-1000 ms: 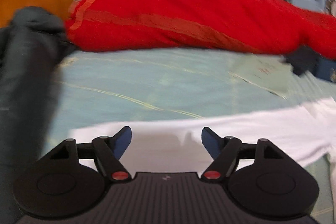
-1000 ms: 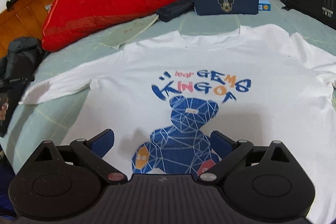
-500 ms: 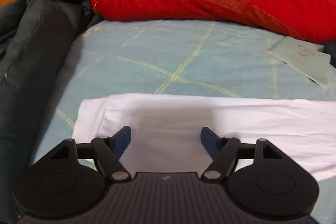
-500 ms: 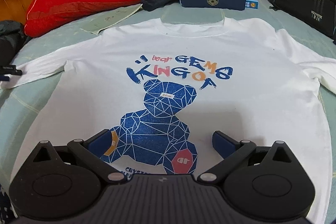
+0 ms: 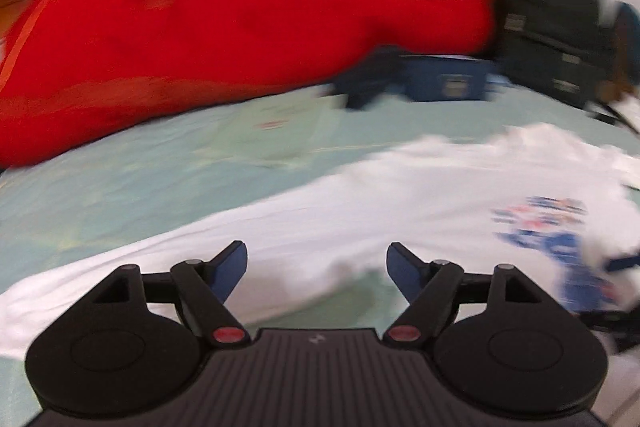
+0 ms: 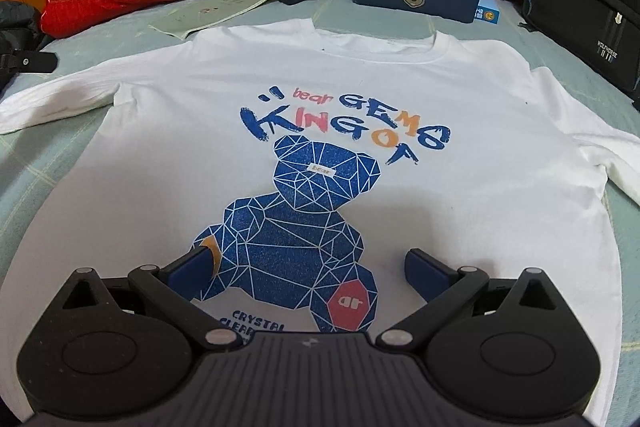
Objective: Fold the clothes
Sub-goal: 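Open the left gripper and move both grippers back over the sweatshirt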
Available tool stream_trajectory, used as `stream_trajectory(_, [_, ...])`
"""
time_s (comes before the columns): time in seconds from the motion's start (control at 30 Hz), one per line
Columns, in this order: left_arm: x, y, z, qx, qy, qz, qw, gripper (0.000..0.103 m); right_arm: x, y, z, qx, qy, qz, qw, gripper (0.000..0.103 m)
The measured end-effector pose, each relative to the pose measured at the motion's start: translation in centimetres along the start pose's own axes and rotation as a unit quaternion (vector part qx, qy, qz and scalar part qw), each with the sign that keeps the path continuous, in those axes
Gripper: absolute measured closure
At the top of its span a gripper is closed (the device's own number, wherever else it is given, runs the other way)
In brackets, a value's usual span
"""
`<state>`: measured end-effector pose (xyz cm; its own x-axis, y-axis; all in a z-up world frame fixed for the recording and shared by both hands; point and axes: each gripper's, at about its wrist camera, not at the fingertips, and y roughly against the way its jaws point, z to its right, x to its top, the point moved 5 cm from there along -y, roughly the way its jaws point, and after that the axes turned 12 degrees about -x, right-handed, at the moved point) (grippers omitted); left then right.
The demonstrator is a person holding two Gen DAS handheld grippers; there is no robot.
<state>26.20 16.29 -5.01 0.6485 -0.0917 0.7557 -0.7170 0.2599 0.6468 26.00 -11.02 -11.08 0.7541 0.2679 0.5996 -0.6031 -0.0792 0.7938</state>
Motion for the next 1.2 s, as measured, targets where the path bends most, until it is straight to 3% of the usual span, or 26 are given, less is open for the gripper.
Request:
stream_trajectory(0.17, [-1.0,-2.5,8.3,-0.102,-0.068,-0.011,0.9924,0.022,-0.7,2.8,0.8,0.017,0.016,0.014,1.0,0.0])
stream_trajectory(0.3, [-2.8,-6.1,11.2,-0.162,-0.073,-0.036,0.9835,0.022,-2.5,6.2,3.1,0.019,0.022,0.043,0.999,0.0])
stream_trajectory(0.43, [-5.1,-8.4,10.6,-0.135,-0.064,-0.069,0.9863,0.022,-5.2,8.4,5.7,0.024,0.005,0.063,0.998,0.0])
stream_trajectory(0.53, [-6.6,-6.5,9.1,-0.121,-0.041,-0.062,0.9898,0.021,-7.8,8.1,7.1,0.036,-0.013,0.052,0.998,0.0])
stream_trajectory(0.63, [-8.5,-3.7,8.5,-0.097,-0.052,-0.068,0.9917,0.02,-10.8,6.5,8.0,0.012,-0.029,0.04,0.999,0.0])
stream_trajectory(0.7, [-9.0,-1.5,8.5,-0.075,-0.062,-0.07,0.9928,0.021,-11.9,6.9,8.0,0.012,-0.029,0.079,0.996,0.0])
stream_trajectory(0.77, [-9.2,0.7,9.6,-0.072,-0.081,-0.058,0.9924,0.021,-12.1,6.7,7.7,0.004,-0.025,0.089,0.996,0.0])
stream_trajectory(0.87, [-10.2,2.8,11.9,-0.115,-0.102,-0.041,0.9872,0.018,-12.4,6.8,7.6,-0.004,-0.022,0.09,0.996,0.0])
stream_trajectory(0.93, [-11.5,2.1,12.2,-0.117,-0.085,-0.069,0.987,0.018,-12.6,7.0,7.6,-0.007,-0.02,0.09,0.996,0.0])
stream_trajectory(1.07, [-12.8,1.7,11.3,-0.102,-0.045,-0.081,0.9904,0.015,-13.0,7.3,7.7,-0.011,-0.017,0.09,0.996,0.0])
stream_trajectory(1.2, [-10.6,2.3,10.6,-0.09,-0.018,-0.099,0.9908,0.016,-12.2,8.1,8.4,-0.01,-0.042,0.065,0.997,0.0])
